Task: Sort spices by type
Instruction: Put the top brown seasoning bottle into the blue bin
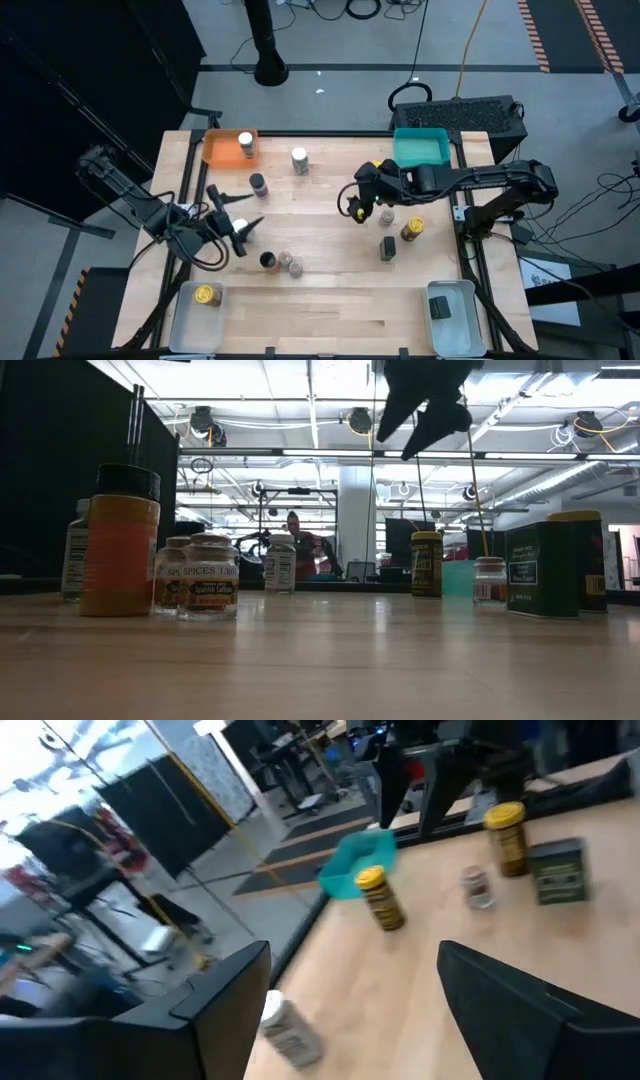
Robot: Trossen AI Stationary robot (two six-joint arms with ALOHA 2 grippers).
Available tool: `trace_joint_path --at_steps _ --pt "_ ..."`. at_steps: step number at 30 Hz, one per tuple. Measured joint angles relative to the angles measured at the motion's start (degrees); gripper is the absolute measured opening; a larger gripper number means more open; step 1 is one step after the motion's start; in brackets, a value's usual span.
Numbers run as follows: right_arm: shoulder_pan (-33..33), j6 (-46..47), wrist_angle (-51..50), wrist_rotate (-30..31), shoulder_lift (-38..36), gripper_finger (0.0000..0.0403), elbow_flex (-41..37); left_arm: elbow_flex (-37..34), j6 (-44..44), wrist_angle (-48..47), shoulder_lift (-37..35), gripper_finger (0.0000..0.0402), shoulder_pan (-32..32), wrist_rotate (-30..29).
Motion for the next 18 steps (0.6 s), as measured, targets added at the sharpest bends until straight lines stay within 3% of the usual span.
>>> trace_joint_path --at_steps 8,18 --pt "-8.6 -4.3 0.5 -0.2 0.0 0.0335 0.0 0.0 7.5 -2.2 -2.2 0.0293 3.6 0.1" --pt "-19.0 5.1 -11.6 -9.0 0.7 0.0335 0.0 0.0 -6.9 -4.4 -2.0 0.0293 3.7 0.4"
